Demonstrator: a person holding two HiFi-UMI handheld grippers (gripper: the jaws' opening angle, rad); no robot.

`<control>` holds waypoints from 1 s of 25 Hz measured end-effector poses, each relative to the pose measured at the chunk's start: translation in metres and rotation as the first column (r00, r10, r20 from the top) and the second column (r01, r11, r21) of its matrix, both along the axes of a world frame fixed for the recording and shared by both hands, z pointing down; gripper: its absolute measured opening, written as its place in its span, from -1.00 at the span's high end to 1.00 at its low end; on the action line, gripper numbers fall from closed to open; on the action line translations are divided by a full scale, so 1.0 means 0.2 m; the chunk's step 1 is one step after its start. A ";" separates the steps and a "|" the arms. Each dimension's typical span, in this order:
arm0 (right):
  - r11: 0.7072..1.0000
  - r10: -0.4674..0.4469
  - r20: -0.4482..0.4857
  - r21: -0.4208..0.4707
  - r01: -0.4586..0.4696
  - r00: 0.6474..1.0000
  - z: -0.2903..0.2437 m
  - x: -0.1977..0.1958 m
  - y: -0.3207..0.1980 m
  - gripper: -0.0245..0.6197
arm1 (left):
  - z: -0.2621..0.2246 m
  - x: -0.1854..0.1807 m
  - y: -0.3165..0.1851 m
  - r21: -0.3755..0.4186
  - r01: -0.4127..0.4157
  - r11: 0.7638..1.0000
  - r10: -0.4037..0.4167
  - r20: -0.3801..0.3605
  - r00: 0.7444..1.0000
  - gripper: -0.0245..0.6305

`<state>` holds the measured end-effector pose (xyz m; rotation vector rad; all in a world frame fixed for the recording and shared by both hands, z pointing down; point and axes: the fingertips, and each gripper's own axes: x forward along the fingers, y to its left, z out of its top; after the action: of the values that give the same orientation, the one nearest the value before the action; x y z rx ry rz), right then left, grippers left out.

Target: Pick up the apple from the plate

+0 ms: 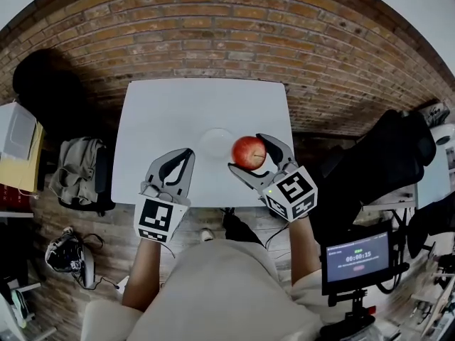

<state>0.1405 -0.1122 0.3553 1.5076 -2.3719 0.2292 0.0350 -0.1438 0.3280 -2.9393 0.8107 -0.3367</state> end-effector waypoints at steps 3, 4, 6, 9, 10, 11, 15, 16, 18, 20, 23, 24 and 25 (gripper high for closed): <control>0.999 0.016 0.019 0.032 -0.016 1.000 -0.06 0.03 0.02 -0.32 | -0.06 0.03 0.00 0.013 -0.014 1.000 0.014 -0.026 1.000 0.90; 0.999 0.016 0.032 0.039 -0.018 0.999 -0.08 0.04 0.03 -0.33 | -0.08 0.03 0.00 0.019 -0.018 1.000 0.019 -0.034 0.999 0.90; 0.998 0.012 0.065 0.052 -0.016 0.998 -0.13 0.04 0.04 -0.32 | -0.11 0.05 -0.01 0.029 -0.025 0.999 0.026 -0.047 0.999 0.90; 0.997 0.010 0.093 0.079 -0.018 0.996 -0.20 0.06 0.06 -0.32 | -0.14 0.07 -0.01 0.034 -0.039 0.999 0.041 -0.057 0.998 0.90; 0.996 0.012 0.100 0.090 -0.021 0.995 -0.23 0.07 0.06 -0.33 | -0.15 0.09 0.00 0.036 -0.049 0.998 0.051 -0.064 0.997 0.90; 0.995 0.015 0.107 0.101 -0.026 0.994 -0.25 0.08 0.07 -0.33 | -0.17 0.11 0.01 0.040 -0.059 0.997 0.062 -0.072 0.995 0.90; 0.988 0.035 0.134 0.147 -0.055 0.990 -0.34 0.13 0.09 -0.32 | -0.23 0.17 0.03 0.062 -0.089 0.994 0.094 -0.087 0.992 0.90; 0.986 0.040 0.140 0.155 -0.062 0.989 -0.36 0.14 0.09 -0.32 | -0.24 0.18 0.03 0.062 -0.093 0.994 0.098 -0.088 0.991 0.90; 0.983 0.047 0.140 0.172 -0.071 0.989 -0.39 0.16 0.09 -0.32 | -0.26 0.19 0.04 0.061 -0.099 0.993 0.104 -0.094 0.990 0.90; 0.979 0.054 0.125 0.188 -0.077 0.991 -0.41 0.16 0.10 -0.32 | -0.27 0.20 0.04 0.072 -0.103 0.992 0.110 -0.097 0.989 0.90; 0.975 0.071 0.092 0.204 -0.088 0.993 -0.42 0.18 0.09 -0.32 | -0.28 0.21 0.04 0.078 -0.107 0.991 0.114 -0.097 0.989 0.90; 0.975 0.073 0.087 0.205 -0.089 0.994 -0.42 0.18 0.09 -0.32 | -0.28 0.22 0.03 0.083 -0.108 0.991 0.116 -0.096 0.989 0.90; 0.975 0.071 0.087 0.205 -0.088 0.994 -0.42 0.18 0.08 -0.32 | -0.28 0.22 0.03 0.088 -0.108 0.990 0.116 -0.095 0.989 0.90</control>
<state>0.1764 -0.0954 0.2704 1.7204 -2.4644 0.0591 0.0788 -0.1371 0.2714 -2.9279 0.6494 -0.1457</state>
